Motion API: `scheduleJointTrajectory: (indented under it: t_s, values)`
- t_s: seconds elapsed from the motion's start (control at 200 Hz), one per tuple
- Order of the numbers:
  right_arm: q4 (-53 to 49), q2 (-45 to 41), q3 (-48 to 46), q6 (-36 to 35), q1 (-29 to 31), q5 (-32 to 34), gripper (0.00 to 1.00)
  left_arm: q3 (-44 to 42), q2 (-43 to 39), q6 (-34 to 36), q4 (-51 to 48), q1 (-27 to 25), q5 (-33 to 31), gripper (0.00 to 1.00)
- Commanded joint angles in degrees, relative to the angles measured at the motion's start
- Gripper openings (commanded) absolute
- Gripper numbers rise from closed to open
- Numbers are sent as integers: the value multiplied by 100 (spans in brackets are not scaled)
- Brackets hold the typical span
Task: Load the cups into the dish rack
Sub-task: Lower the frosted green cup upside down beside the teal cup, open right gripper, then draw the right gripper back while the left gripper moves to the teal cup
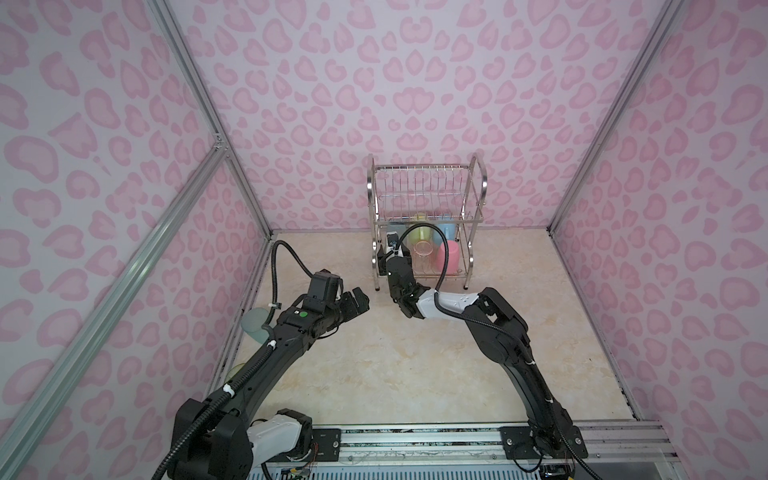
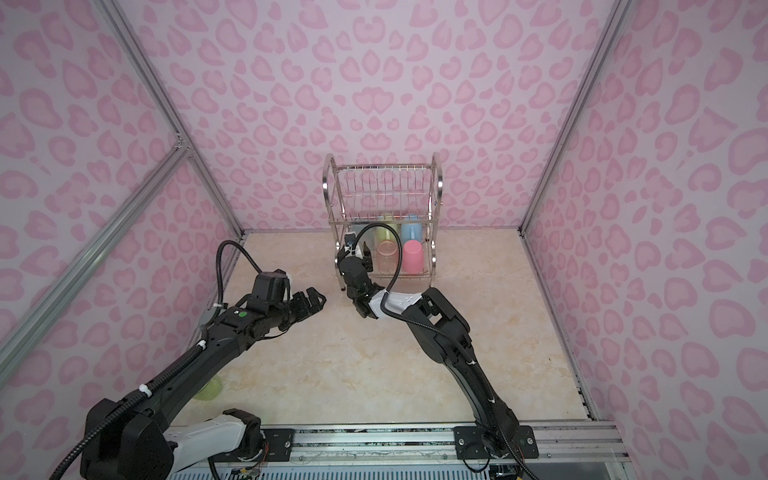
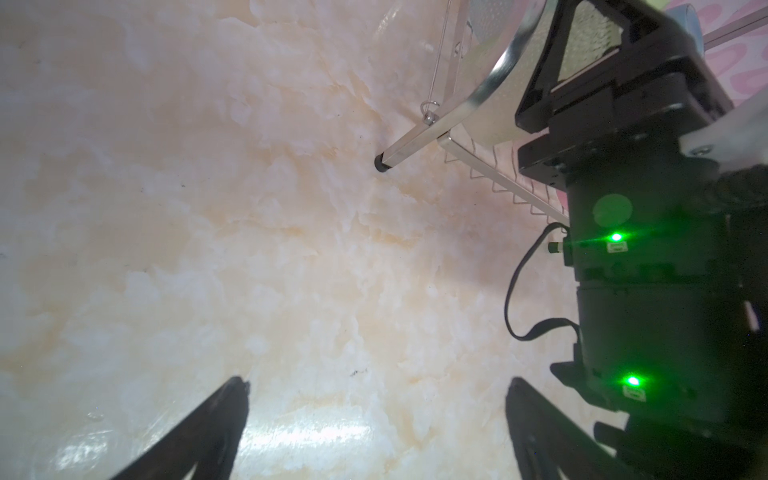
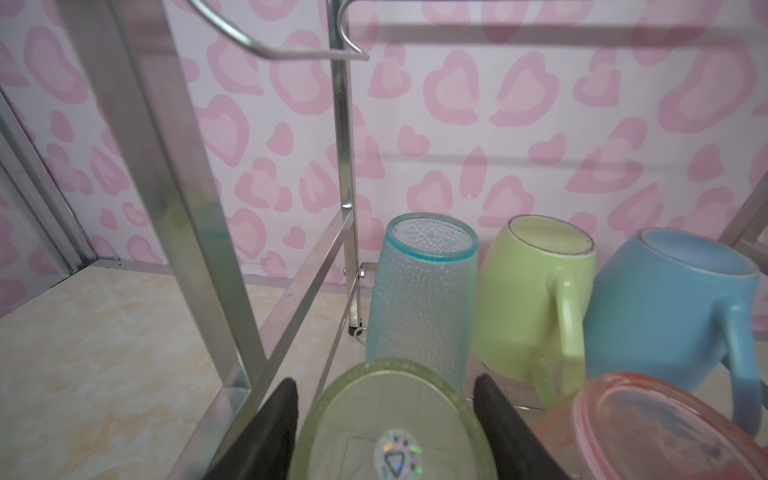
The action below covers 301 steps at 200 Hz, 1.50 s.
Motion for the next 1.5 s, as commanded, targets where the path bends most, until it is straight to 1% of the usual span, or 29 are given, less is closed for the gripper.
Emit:
scheduleJointTrajectory:
  t_s: [0.0,0.39,0.73,0.89,1.08,1.115,1.385,1.39,1.5]
  values:
    - [-32,114,31,61,-9,149,53,-33,-46,34,83,9,10,98]
    - [-217,109,18,147,-9,128,61,-59,-35,25,117,11,33,98]
    - [-358,31,-33,270,-13,137,79,-97,-117,12,112,10,39,98]
    - [-283,-126,-113,288,-4,127,84,-95,-139,16,104,11,39,98]
    - [-184,-275,-275,345,-2,34,86,-65,-123,25,81,11,-2,98]
    - [-149,-452,-343,364,-4,4,87,-59,-117,31,73,6,-5,98]
    - [172,-861,-791,313,62,22,88,30,-73,60,0,11,-72,98]
    - [172,-879,-938,314,56,13,88,30,-73,60,-1,11,-73,98]
    - [290,-1089,-1274,357,71,-16,88,55,-64,60,-37,11,-116,98]
